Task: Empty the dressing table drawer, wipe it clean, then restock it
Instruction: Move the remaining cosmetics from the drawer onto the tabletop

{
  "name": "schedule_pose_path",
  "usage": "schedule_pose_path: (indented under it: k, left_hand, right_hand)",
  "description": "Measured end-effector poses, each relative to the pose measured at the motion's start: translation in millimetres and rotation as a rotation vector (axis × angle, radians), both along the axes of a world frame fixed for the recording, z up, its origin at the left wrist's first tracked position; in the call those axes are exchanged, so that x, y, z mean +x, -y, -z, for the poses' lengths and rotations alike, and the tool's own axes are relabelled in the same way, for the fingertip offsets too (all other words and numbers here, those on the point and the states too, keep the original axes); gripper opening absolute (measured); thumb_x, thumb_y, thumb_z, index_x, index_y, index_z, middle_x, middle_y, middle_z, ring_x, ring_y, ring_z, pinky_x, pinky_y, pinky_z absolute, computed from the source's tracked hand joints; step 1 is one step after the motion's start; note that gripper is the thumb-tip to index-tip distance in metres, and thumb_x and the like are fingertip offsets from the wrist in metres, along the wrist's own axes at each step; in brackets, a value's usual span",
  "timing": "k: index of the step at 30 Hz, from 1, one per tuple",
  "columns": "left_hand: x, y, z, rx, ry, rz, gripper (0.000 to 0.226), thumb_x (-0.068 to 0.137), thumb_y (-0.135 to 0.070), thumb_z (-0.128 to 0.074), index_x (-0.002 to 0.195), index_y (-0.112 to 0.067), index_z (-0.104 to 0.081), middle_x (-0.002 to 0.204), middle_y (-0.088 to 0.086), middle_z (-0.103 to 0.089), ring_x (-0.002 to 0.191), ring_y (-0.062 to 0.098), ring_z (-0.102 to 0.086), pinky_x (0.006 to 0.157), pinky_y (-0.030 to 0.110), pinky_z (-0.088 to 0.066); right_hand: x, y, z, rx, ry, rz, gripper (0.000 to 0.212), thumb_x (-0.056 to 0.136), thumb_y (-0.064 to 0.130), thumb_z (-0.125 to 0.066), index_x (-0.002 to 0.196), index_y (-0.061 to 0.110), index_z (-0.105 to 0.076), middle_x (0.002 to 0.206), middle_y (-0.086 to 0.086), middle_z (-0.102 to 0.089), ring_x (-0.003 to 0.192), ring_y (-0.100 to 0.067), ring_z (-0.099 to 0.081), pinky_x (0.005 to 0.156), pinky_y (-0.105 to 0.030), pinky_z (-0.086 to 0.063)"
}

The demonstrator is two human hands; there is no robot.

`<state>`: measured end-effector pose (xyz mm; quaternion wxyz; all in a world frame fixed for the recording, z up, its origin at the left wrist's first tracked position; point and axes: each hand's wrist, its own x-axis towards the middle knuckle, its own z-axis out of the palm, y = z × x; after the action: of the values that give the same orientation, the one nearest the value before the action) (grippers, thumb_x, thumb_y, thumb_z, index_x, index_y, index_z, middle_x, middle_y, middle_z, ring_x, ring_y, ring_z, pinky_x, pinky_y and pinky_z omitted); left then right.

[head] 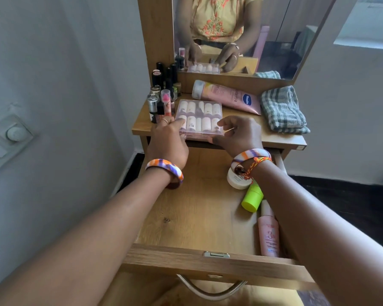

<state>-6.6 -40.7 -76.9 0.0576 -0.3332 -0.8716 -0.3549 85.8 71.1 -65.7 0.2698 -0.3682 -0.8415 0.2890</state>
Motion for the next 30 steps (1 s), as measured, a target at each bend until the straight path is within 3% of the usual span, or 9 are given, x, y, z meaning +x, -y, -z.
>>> schedule_pose_path:
  k: [4, 7, 9, 10, 12, 14, 20, 26, 30]
  left_hand:
    - [10.1, 3.0, 6.3, 0.019, -0.098, -0.054, 0.047, 0.086, -0.010, -0.063, 0.131, -0.015, -0.054, 0.139, 0.011, -0.043, 0.128, 0.029, -0.042, 0.087, 0.037, -0.052]
    - [25.6, 5.2, 17.1, 0.100, -0.279, 0.122, 0.034, 0.075, -0.006, -0.070, 0.109, -0.006, -0.065, 0.116, 0.017, -0.058, 0.107, 0.033, -0.057, 0.073, 0.030, -0.052]
    - [34.1, 3.7, 25.9, 0.064, -0.287, 0.355, 0.024, 0.075, -0.005, -0.068, 0.099, -0.008, -0.067, 0.105, 0.012, -0.061, 0.098, 0.030, -0.059, 0.072, 0.032, -0.056]
    - [37.6, 1.6, 28.8, -0.010, -0.213, 0.453, 0.022, 0.078, -0.007, -0.065, 0.100, -0.010, -0.067, 0.106, 0.010, -0.060, 0.098, 0.027, -0.058, 0.075, 0.035, -0.056]
    - [41.1, -4.5, 35.5, -0.195, -0.024, 0.571, 0.025, 0.084, -0.013, -0.063, 0.108, -0.013, -0.066, 0.112, 0.006, -0.058, 0.103, 0.023, -0.056, 0.084, 0.035, -0.052]
    - [42.2, -11.2, 39.8, -0.356, 0.084, 0.575, 0.029, 0.086, -0.019, -0.062, 0.115, -0.016, -0.063, 0.117, 0.004, -0.057, 0.106, 0.022, -0.057, 0.088, 0.033, -0.050]
    - [36.8, -14.2, 50.2, -0.465, 0.158, 0.547, 0.035, 0.088, -0.020, -0.061, 0.122, -0.014, -0.060, 0.125, 0.005, -0.058, 0.112, 0.021, -0.056, 0.089, 0.027, -0.047]
    - [35.1, -10.3, 49.2, -0.479, 0.226, 0.529, 0.036, 0.087, -0.015, -0.062, 0.123, -0.012, -0.060, 0.126, 0.005, -0.060, 0.113, 0.020, -0.057, 0.090, 0.026, -0.048]
    - [34.4, -6.3, 40.8, -0.458, 0.254, 0.535, 0.032, 0.087, -0.014, -0.062, 0.119, -0.012, -0.062, 0.121, 0.005, -0.063, 0.110, 0.018, -0.059, 0.082, 0.020, -0.044]
  right_hand:
    - [19.9, -7.2, -3.5, -0.017, -0.037, -0.035, 0.019, 0.064, 0.019, -0.082, 0.067, 0.018, -0.064, 0.067, 0.003, -0.058, 0.059, -0.009, -0.049, 0.054, -0.011, -0.038]
    - [40.4, -8.6, 5.3, -0.006, 0.167, -0.142, 0.028, 0.065, 0.020, -0.081, 0.056, 0.024, -0.056, 0.056, 0.009, -0.051, 0.051, -0.003, -0.043, 0.046, -0.004, -0.036]
    - [48.5, -6.8, 17.9, 0.023, 0.398, -0.214, 0.012, 0.068, 0.020, -0.079, 0.071, 0.018, -0.067, 0.066, 0.004, -0.058, 0.060, -0.008, -0.052, 0.051, -0.002, -0.037]
    - [50.3, -5.7, 26.3, 0.049, 0.509, -0.238, 0.018, 0.071, 0.021, -0.077, 0.086, 0.016, -0.070, 0.080, 0.000, -0.063, 0.074, -0.015, -0.059, 0.062, -0.004, -0.042]
    - [50.1, -4.8, 43.3, 0.104, 0.712, -0.235, 0.040, 0.076, 0.025, -0.072, 0.113, 0.015, -0.062, 0.112, -0.010, -0.062, 0.105, -0.027, -0.058, 0.089, -0.027, -0.047]
    - [48.2, -3.8, 52.3, 0.177, 0.820, -0.199, 0.046, 0.080, 0.030, -0.067, 0.122, 0.014, -0.055, 0.123, -0.013, -0.056, 0.115, -0.031, -0.054, 0.096, -0.037, -0.043]
    - [36.3, -3.9, 59.6, 0.202, 0.850, -0.173, 0.042, 0.083, 0.028, -0.065, 0.120, 0.010, -0.054, 0.123, -0.016, -0.055, 0.112, -0.034, -0.055, 0.098, -0.041, -0.041]
    - [37.6, 2.3, 66.2, 0.076, 0.781, -0.302, 0.059, 0.075, 0.027, -0.072, 0.129, 0.015, -0.050, 0.126, -0.017, -0.047, 0.117, -0.035, -0.047, 0.094, -0.038, -0.046]
    - [41.1, 7.3, 57.3, 0.052, 0.743, -0.386, 0.063, 0.069, 0.021, -0.075, 0.127, 0.020, -0.052, 0.120, -0.013, -0.052, 0.113, -0.032, -0.052, 0.090, -0.035, -0.048]
